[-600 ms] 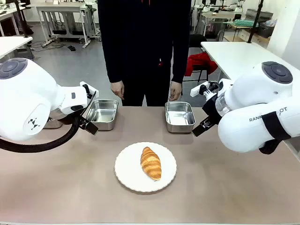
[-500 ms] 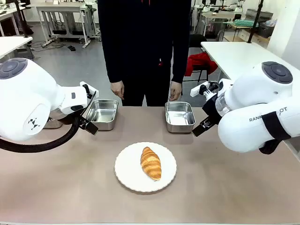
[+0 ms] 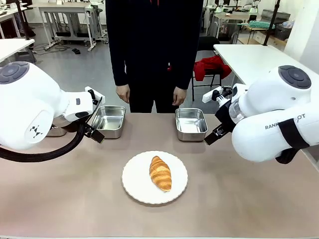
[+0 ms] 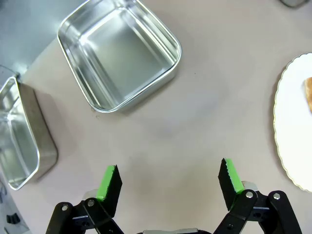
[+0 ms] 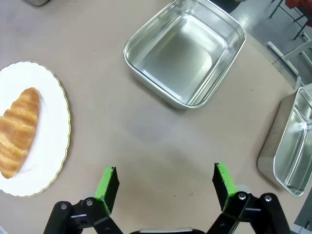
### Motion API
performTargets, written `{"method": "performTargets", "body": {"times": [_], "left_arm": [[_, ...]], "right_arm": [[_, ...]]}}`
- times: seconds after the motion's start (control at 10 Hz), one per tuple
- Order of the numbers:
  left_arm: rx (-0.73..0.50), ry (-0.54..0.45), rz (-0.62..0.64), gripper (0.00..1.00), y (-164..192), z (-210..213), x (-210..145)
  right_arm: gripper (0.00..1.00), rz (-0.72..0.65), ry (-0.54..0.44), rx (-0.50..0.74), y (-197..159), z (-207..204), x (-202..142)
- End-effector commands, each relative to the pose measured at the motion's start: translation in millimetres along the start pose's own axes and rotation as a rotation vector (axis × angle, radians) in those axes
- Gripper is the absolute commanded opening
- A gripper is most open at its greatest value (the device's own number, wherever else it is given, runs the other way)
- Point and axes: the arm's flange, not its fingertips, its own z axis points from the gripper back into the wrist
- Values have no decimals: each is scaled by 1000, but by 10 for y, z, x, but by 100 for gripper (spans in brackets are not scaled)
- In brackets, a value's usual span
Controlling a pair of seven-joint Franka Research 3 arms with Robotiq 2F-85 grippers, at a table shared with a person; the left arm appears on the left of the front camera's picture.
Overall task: Place the bread in the container.
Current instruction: Place the Butter Roll into the Airtight Container indicated by the human.
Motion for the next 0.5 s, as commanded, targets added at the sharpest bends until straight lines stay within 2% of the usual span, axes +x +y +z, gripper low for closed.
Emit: {"method": "performTargets", "body": {"times": [0.0, 0.4], "left_arm": [[0, 0, 0, 100, 1, 1, 0], [0, 0, 0, 100, 0, 0, 0]], "right_arm": [[100, -1, 0, 0, -1, 0, 0], [100, 0, 0, 0, 0, 0, 0]]}}
